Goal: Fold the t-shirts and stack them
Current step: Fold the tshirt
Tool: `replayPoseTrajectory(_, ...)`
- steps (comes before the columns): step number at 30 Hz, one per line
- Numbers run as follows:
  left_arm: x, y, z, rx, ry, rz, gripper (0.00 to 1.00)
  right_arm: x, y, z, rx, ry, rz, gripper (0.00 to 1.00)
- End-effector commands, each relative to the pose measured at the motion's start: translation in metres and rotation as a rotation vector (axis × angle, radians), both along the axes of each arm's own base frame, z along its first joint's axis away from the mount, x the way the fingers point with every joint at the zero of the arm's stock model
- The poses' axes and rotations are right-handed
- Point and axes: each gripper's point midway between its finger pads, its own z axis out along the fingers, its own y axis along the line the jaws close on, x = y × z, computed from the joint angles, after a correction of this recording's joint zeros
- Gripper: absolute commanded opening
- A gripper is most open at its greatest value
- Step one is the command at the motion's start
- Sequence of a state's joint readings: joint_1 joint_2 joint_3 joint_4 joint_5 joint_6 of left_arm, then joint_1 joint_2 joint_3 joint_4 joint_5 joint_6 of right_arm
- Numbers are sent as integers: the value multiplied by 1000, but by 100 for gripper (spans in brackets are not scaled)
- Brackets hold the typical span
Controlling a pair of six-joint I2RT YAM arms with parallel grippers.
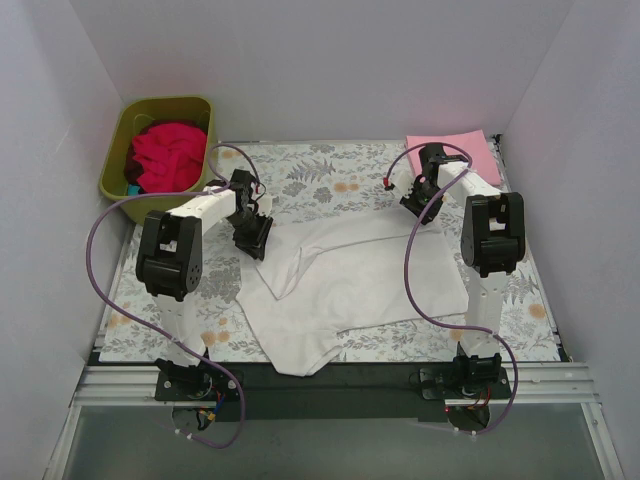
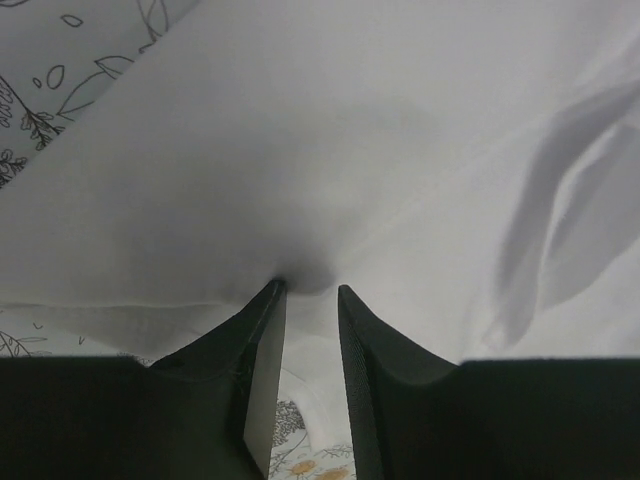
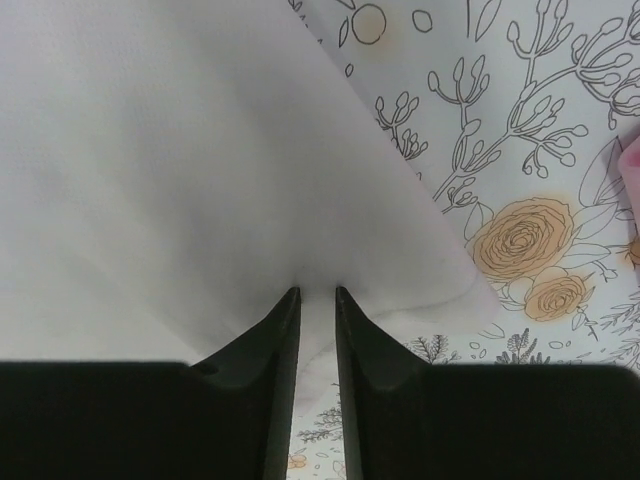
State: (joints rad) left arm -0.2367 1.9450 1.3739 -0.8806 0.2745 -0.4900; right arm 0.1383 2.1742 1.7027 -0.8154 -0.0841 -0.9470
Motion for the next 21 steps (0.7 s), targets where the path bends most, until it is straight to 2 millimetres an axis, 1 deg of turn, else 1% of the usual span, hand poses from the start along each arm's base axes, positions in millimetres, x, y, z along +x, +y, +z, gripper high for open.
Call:
replayPoseTrajectory(1,28,24,-11,88,-49,86,26,-19,-12,-13,-34,68,-50,28)
replayPoseTrajectory(2,40,26,-9,90,-68,95,25,-20,-12,-15,-33,69,-58,30)
replayPoseTrajectory(3,46,28,-11,99,-71,98,25,-21,-12,-17,-34,74,-65,34)
replayPoseTrajectory(4,52,32,-21,118,-61,103,25,-19,-12,-18,-33,67,-75,35)
replayPoseTrajectory(5,59,33,-23,122,-69,100,24,-15,-12,-18,-31,58,-100,37)
replayPoseTrajectory(6,76,29,-15,111,-105,99,24,-12,-11,-23,-32,62,-111,38)
replayPoseTrajectory(7,84,28,-17,111,-109,96,24,-6,-13,-23,-39,52,-130,39)
replayPoseTrajectory(8,89,29,-29,124,-90,97,24,6,-12,-18,-35,24,-154,40)
replayPoseTrajectory(9,96,29,-32,132,-87,98,24,10,-13,-23,-44,26,-170,41)
replayPoseTrajectory(10,116,27,-22,124,-129,107,24,17,-12,-22,-40,13,-184,41)
replayPoseTrajectory(11,124,28,-30,130,-123,119,24,24,-11,-19,-34,0,-210,41)
replayPoseTrajectory(12,132,28,-26,127,-138,128,26,35,-8,-13,-22,-26,-219,42)
replayPoseTrajectory(13,150,27,-11,109,-187,142,28,40,-6,-8,-11,-43,-224,43)
replayPoseTrajectory(14,154,20,-3,64,-198,137,31,44,-5,-2,-1,-57,-230,45)
replayPoseTrajectory(15,160,19,11,44,-228,140,36,49,-2,13,21,-89,-234,47)
replayPoseTrajectory(16,165,17,24,29,-260,142,38,50,0,21,34,-101,-234,48)
replayPoseTrajectory(17,166,14,36,7,-283,133,40,51,2,30,48,-119,-233,49)
replayPoseTrajectory(18,165,8,60,-38,-319,108,43,52,6,48,78,-148,-225,50)
replayPoseTrajectory(19,163,6,72,-54,-337,104,44,50,8,57,93,-158,-226,51)
replayPoseTrajectory(20,157,3,79,-71,-337,96,45,47,9,64,107,-165,-223,54)
replayPoseTrajectory(21,148,0,89,-95,-331,78,47,43,11,84,126,-194,-218,57)
